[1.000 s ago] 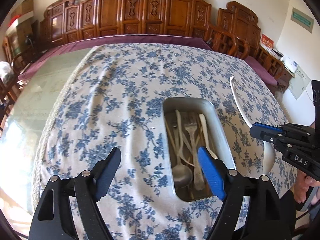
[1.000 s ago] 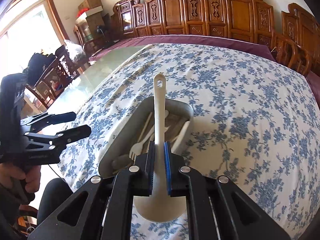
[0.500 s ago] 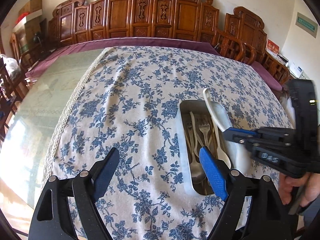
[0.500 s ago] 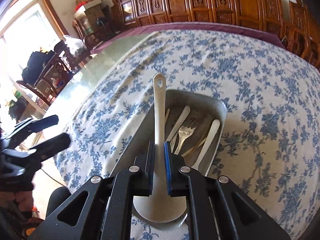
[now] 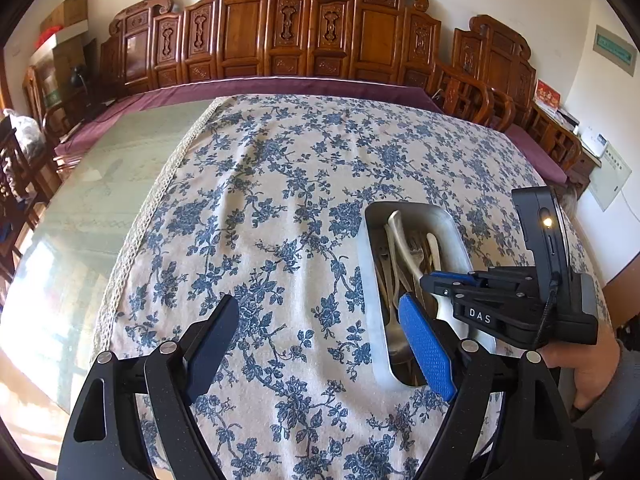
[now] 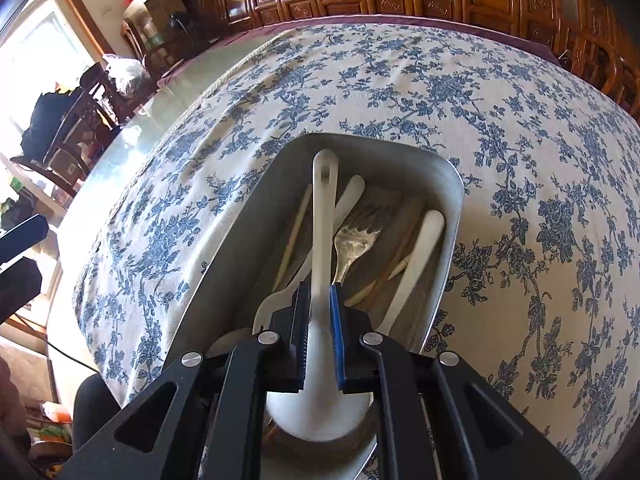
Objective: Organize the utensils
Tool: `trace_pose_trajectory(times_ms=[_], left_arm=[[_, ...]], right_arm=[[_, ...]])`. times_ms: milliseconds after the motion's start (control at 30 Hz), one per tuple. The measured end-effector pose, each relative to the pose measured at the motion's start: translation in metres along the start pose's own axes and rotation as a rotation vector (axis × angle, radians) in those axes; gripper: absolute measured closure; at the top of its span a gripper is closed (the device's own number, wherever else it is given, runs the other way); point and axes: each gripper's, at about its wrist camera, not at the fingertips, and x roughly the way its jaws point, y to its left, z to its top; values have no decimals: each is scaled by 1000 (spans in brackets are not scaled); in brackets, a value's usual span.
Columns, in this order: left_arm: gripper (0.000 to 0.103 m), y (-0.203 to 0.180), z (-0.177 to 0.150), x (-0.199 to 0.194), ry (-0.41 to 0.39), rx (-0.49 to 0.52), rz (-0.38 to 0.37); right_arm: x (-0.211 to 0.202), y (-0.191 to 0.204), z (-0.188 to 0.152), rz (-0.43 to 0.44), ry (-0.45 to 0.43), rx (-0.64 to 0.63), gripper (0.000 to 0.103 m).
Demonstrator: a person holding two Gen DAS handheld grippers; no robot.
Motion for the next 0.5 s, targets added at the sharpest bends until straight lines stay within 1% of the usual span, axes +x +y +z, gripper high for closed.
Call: trace_pose_trajectory(times_ms=[167,300,367,400,433,500], left_arm=[[24,-3,0,-6,-5,6,5],[24,-9,0,-13,-15,11,7],[24,-13,-1,-19,-21,12,9],[24,-15,-2,-21,-24,14,10],[24,-18,-3,-24,-29,18,14],[20,-23,-4,-30,-38,23,19]], right_arm=[[-13,5,-3,-3,-24,-33,90],[-37,4,-11,-8,-72,-38,90],[-51,4,-17,-21,-99,-45,85],[-61,4,-22,-34,-121,-48,79],[-70,4,-26,-48,-141,-52,78],[-87,3,-35,-62,-177,-56,78]])
